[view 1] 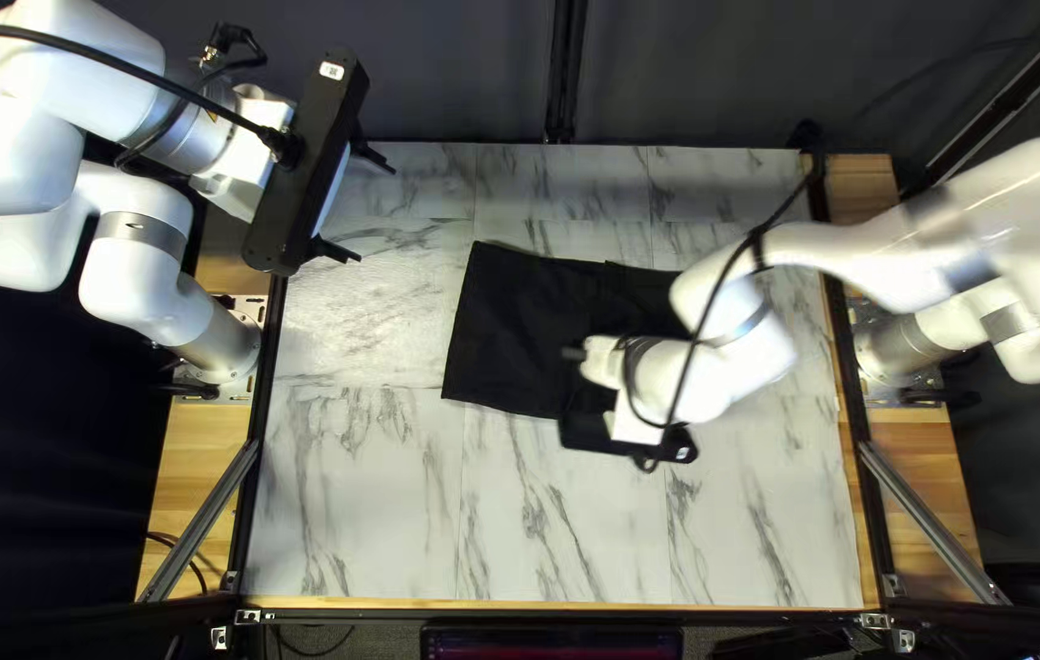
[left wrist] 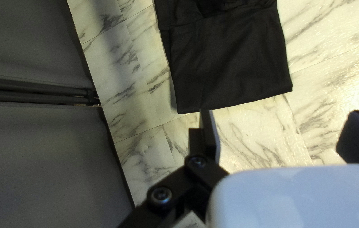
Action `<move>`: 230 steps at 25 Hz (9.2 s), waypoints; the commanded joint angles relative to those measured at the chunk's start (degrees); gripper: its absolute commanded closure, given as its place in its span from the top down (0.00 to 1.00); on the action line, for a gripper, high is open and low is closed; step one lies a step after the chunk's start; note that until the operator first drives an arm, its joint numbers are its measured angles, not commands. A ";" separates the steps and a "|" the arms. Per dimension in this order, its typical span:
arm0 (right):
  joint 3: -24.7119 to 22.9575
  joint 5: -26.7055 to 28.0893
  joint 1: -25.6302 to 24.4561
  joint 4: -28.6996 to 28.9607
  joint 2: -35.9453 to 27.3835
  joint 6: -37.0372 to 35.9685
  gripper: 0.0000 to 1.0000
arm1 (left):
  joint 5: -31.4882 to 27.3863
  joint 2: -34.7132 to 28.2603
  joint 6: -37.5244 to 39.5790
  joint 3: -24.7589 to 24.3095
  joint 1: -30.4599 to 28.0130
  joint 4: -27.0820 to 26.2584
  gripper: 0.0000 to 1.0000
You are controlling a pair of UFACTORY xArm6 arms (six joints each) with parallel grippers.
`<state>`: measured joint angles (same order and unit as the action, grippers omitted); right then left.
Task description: Fold t-shirt
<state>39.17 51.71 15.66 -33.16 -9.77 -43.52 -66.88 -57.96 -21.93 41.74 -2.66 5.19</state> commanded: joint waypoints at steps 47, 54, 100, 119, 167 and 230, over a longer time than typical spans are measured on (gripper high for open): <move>-25.39 -13.61 -22.21 -2.26 -18.21 -21.58 0.00 | 0.00 0.00 0.00 0.00 0.00 0.00 1.00; -17.21 -3.65 -14.63 -1.14 -17.18 -19.52 0.00 | 0.00 0.00 0.00 0.00 0.00 0.00 1.00; 32.20 19.79 -7.71 10.94 19.52 -22.69 1.00 | 0.00 0.00 0.00 0.00 0.00 0.00 1.00; 30.58 13.12 -6.10 20.65 27.04 -6.18 1.00 | 0.00 0.00 0.00 0.00 0.00 0.00 1.00; 53.88 29.69 2.30 6.91 39.30 -14.76 0.00 | 0.00 0.00 0.00 0.00 0.00 0.00 1.00; 22.49 20.41 0.71 7.41 0.52 4.30 1.00 | 0.00 0.00 0.00 0.00 0.00 0.00 1.00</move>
<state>61.67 72.11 16.37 -25.76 -9.24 -39.25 -66.88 -57.96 -21.93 41.74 -2.66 5.19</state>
